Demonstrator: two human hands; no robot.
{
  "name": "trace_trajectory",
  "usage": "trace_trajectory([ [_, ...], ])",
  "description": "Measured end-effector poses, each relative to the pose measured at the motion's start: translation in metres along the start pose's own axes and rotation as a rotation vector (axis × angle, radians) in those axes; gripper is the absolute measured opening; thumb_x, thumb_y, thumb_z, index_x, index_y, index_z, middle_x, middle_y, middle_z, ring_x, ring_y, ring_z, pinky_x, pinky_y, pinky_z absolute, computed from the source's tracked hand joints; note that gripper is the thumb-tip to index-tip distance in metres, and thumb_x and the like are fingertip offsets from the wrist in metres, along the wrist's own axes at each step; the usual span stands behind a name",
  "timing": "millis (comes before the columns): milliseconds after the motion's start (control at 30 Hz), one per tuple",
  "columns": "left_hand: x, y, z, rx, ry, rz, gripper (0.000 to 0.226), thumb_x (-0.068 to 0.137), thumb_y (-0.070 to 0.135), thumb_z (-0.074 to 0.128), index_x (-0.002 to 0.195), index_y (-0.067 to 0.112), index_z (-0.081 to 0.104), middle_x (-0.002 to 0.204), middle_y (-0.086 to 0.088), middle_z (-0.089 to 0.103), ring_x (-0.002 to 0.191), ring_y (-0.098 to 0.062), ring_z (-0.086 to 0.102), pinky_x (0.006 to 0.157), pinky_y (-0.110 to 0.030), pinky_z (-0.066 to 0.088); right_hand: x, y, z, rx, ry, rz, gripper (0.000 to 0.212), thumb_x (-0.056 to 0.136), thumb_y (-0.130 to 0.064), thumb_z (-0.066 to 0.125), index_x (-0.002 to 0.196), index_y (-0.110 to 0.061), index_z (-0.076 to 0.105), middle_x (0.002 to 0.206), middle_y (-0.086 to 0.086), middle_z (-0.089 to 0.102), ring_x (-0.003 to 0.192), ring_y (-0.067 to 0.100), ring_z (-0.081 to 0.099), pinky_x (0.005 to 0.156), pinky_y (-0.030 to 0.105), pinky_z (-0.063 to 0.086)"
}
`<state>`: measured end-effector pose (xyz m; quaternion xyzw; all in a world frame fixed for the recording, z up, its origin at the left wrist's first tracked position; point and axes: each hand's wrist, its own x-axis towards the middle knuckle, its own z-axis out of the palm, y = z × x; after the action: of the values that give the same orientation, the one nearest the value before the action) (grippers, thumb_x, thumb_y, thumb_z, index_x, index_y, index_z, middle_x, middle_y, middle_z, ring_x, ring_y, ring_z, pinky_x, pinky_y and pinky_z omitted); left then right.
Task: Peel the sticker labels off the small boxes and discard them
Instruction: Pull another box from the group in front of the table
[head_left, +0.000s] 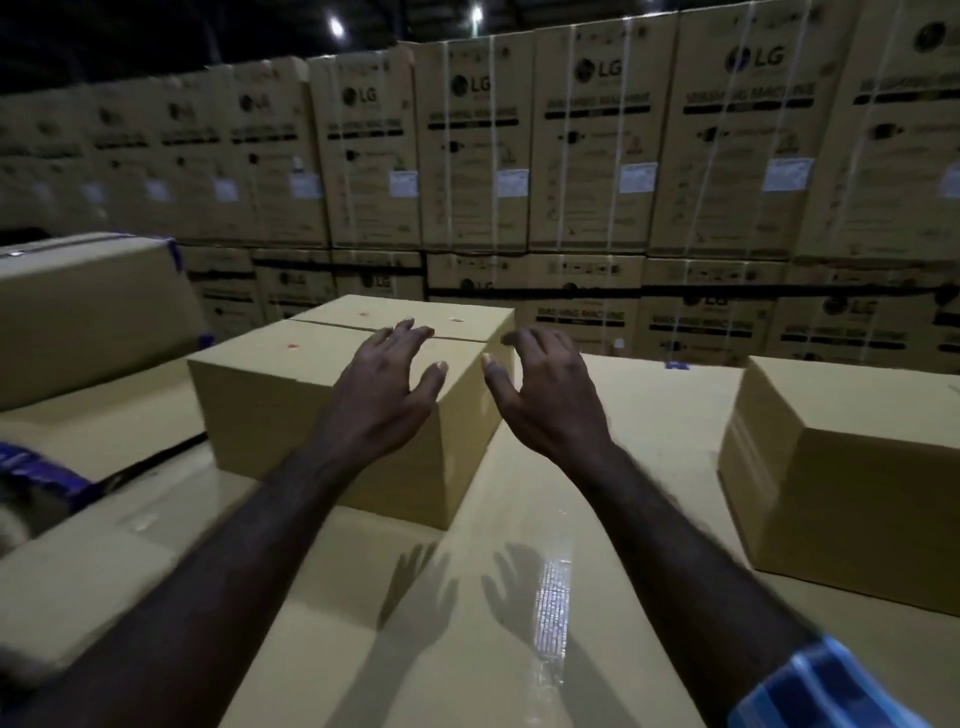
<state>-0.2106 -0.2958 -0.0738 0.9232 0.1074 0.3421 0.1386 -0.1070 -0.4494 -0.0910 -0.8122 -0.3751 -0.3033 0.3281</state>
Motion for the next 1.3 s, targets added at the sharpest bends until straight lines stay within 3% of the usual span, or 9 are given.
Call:
trace_trajectory([
  [267, 0.002, -0.070, -0.018, 0.021, 0.026, -0.090, 0.051, 0.095, 0.038, 0.051, 0.142, 0.020, 0.043, 0.154, -0.004, 0.035, 0.140, -0.021, 0.031, 0.109, -0.038, 0.029, 0.034, -0.051, 0.066, 0.056, -0.035, -0.059, 0.042, 0.093, -0.043, 0.049, 0.118, -0.011, 0.061, 0.119, 0.009, 0.064, 0.112, 0.026, 0.052, 0.091, 0.043, 0.047],
  [767, 0.068, -0.173, 0.042, 0.049, -0.135, -0.203, 0.055, 0.095, 0.040, 0.050, 0.145, 0.021, 0.037, 0.157, -0.003, 0.028, 0.144, -0.022, 0.023, 0.113, -0.046, 0.029, 0.075, -0.028, 0.189, 0.008, -0.208, 0.071, 0.043, 0.096, -0.044, 0.047, 0.126, -0.016, 0.056, 0.128, 0.005, 0.060, 0.119, 0.023, 0.049, 0.094, 0.040, 0.045],
  [1300, 0.113, -0.275, 0.088, 0.132, -0.373, -0.041, 0.055, 0.096, 0.050, 0.040, 0.139, 0.016, 0.047, 0.154, -0.012, 0.033, 0.138, -0.030, 0.033, 0.110, -0.047, 0.032, 0.080, -0.033, 0.251, -0.252, -0.265, 0.362, 0.046, 0.097, -0.047, 0.045, 0.131, -0.016, 0.054, 0.138, 0.005, 0.053, 0.129, 0.023, 0.043, 0.101, 0.040, 0.040],
])
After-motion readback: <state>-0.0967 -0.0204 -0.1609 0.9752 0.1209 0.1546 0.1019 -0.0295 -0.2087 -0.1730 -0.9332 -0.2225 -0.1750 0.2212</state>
